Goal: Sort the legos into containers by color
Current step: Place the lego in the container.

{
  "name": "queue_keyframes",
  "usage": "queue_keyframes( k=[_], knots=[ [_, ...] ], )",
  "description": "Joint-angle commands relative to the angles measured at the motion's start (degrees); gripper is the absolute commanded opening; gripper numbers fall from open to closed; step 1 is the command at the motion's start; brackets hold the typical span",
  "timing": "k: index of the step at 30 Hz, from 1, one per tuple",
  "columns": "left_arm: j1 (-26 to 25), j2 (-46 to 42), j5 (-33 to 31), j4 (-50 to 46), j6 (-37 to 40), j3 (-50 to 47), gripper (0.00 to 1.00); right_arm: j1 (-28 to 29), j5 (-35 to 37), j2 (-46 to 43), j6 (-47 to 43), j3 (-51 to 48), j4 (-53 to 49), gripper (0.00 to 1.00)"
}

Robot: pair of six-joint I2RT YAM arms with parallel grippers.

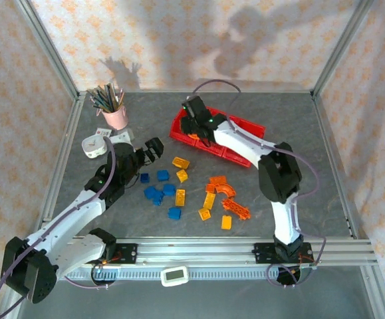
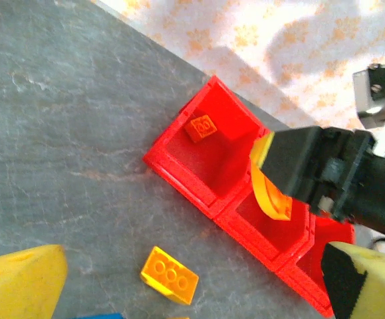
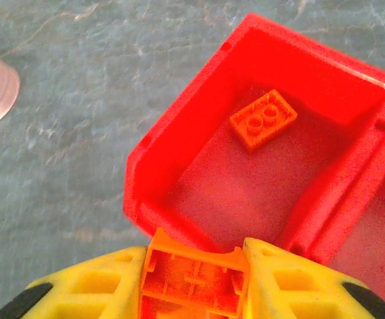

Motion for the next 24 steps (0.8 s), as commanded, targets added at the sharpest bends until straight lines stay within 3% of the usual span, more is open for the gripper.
queue_keyframes(
  k=[1, 7, 12, 14, 18, 24],
  knots=[
    [1.2, 1.5, 0.9, 0.3, 1.6, 2.4, 0.99, -0.9, 3.1, 5.8, 0.4, 6.3, -1.6, 0.35],
    [1.8, 3.9, 2.2, 2.0, 1.5, 3.3, 0.99, -2.4, 3.0, 13.0, 0.4, 16.1, -1.7, 0.36],
    [2.0, 5.0, 2.9, 2.4, 1.6, 3.8, 0.99, -2.8, 2.5, 15.6, -0.5, 21.0, -3.4, 0.56],
    [2.0, 5.1, 3.1, 2.4, 1.7, 4.0, 0.99, -2.8, 2.1, 14.6, -0.5, 20.9, -4.1, 0.59],
    [2.0, 4.8, 4.3, 1.9, 1.9, 4.2, 0.99, -2.7, 0.3, 8.0, -0.2, 14.5, -3.1, 0.63],
    [1.9, 3.3, 8.3, 1.8, 1.4, 2.3, 0.99, -1.9, -0.4, -8.3, 1.6, -7.6, 1.4, 0.70]
  ],
)
